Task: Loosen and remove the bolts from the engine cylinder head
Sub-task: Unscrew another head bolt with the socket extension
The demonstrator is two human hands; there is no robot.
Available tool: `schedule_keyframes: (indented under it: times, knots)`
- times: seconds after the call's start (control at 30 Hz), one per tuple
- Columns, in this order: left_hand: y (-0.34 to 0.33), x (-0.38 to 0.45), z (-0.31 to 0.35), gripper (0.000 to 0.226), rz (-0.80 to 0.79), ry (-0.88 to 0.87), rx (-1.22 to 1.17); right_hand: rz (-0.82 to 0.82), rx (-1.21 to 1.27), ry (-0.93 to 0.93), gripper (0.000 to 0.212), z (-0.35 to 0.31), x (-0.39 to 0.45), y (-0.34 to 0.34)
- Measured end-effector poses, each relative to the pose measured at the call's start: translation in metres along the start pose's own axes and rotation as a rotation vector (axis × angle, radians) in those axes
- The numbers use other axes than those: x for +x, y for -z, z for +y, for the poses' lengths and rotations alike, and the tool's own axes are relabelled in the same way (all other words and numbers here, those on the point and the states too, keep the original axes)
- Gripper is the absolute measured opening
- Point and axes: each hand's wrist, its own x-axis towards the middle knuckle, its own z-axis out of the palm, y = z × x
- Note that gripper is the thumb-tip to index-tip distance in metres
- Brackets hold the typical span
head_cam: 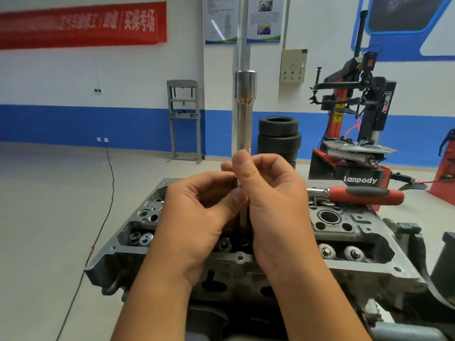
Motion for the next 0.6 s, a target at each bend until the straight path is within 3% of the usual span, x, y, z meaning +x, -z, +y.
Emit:
schedule_keyframes:
  times: [0.17,0.37,0.47,0.6]
  knots:
    - [0.0037,-0.0029,0.0027,0.029,-0.210,0.011,-0.046,-0.019,-0.072,0.041,0.042,-0.0014,-0.0017,-0.0020]
    - [-0.0026,-0.0025,-0.0014,0.030,-0.010,-0.083,0.035,-0.069,0.047,-0.072,0.046,-0.0006,-0.0004,-0.0009]
    - [-0.0034,-0.0029,-0.0022,0.031,0.028,-0.105,0.043,-0.073,0.071,-0.029,0.030,-0.0023,-0.0014,-0.0006]
    - [0.0004,-0.0046,0.0021,0.022,-0.224,-0.096,0.024,-0.019,-0.029,0.074,0.032,-0.0023,-0.0028,-0.0011]
